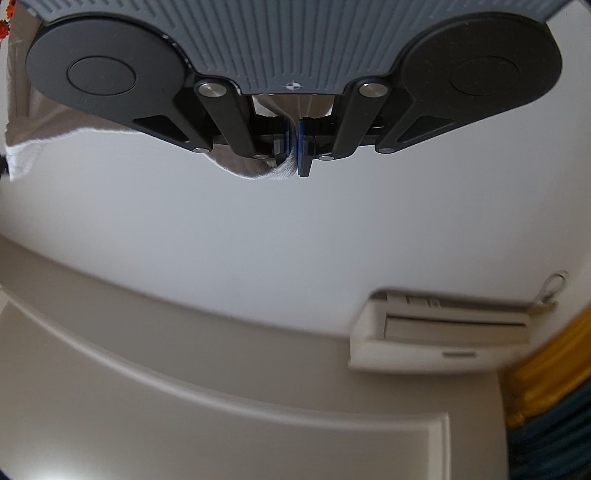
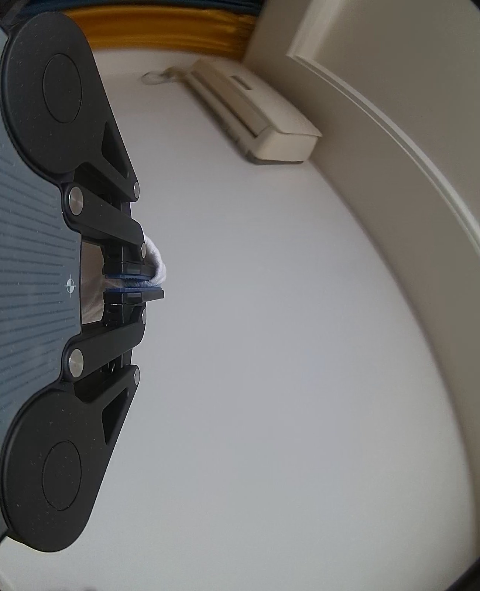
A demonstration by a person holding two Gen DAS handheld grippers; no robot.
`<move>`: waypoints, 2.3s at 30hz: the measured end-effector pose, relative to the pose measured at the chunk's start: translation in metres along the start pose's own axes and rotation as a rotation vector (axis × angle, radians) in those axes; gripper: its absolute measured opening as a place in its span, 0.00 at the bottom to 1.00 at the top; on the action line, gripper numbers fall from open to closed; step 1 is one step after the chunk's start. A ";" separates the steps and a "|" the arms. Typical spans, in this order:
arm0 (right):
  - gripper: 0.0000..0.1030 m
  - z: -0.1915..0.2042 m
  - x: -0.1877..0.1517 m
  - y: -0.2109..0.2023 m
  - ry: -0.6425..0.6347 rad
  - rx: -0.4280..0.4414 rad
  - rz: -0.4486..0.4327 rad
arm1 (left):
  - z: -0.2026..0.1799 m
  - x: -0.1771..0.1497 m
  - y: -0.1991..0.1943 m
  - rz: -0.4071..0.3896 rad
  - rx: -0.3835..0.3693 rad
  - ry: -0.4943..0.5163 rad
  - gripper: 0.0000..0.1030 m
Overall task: Fold clothes
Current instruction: 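Lift the white shirt high with both grippers and carry it away from the table, then lower the white shirt onto the geometric desk cover and open both grippers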
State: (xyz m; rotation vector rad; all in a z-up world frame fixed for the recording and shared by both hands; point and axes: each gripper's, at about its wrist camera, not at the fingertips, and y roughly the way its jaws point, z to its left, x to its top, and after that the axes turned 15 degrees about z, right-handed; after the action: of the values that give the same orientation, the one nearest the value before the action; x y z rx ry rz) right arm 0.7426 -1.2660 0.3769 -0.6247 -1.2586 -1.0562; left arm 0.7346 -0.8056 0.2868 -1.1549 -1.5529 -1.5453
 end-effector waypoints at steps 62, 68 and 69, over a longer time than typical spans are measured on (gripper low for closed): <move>0.04 -0.169 -0.248 0.043 0.205 -0.060 0.339 | -0.030 -0.254 0.107 0.637 0.238 0.131 0.08; 0.04 -0.222 -0.318 0.156 0.186 -0.153 0.497 | -0.016 -0.347 0.184 0.900 0.341 0.039 0.08; 0.04 -0.225 -0.333 0.170 0.149 -0.178 0.528 | -0.012 -0.365 0.194 0.972 0.352 -0.002 0.08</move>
State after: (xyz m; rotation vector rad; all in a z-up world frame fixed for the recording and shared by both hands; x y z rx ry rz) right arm 1.0074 -1.2920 0.0312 -0.9357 -0.8082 -0.7564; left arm 1.0538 -0.8838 0.0369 -1.3830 -0.9381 -0.5971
